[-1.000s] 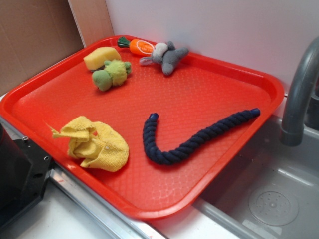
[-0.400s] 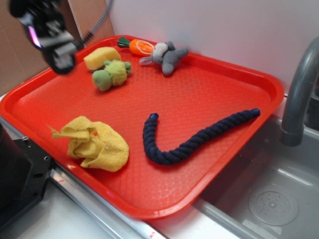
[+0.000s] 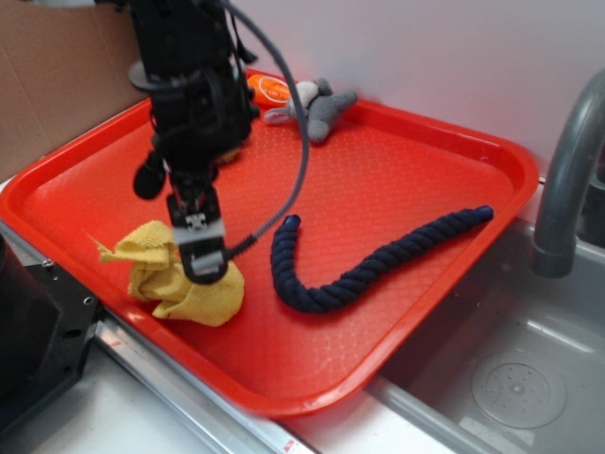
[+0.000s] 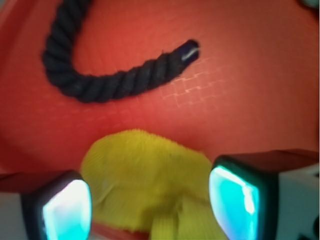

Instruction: Grab the yellow cloth.

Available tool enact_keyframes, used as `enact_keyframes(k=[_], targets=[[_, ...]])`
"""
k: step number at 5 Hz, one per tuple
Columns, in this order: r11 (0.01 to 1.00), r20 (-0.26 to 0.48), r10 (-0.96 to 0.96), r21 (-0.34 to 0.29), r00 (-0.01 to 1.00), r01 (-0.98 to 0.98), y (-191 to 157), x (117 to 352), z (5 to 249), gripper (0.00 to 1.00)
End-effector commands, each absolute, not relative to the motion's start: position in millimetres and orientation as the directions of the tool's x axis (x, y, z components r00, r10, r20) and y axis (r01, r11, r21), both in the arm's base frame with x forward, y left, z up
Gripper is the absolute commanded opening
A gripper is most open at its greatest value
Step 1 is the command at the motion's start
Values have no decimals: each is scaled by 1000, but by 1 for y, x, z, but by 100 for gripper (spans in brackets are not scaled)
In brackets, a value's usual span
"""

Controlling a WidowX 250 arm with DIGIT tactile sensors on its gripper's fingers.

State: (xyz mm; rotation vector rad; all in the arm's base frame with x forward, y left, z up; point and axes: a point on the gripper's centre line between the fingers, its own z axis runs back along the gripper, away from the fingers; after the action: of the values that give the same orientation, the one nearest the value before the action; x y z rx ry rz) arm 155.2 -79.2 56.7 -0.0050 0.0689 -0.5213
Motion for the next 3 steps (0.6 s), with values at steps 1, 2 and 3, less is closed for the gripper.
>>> enact_keyframes(k=[1,2,3], targets=[[917,-119,-399,-74,909,393,-59,140,34,100],[977,-150,-213,-52,965,207,-59,113,34,100],[993,-176,-119,-19,977,118,-63,111,29,100]])
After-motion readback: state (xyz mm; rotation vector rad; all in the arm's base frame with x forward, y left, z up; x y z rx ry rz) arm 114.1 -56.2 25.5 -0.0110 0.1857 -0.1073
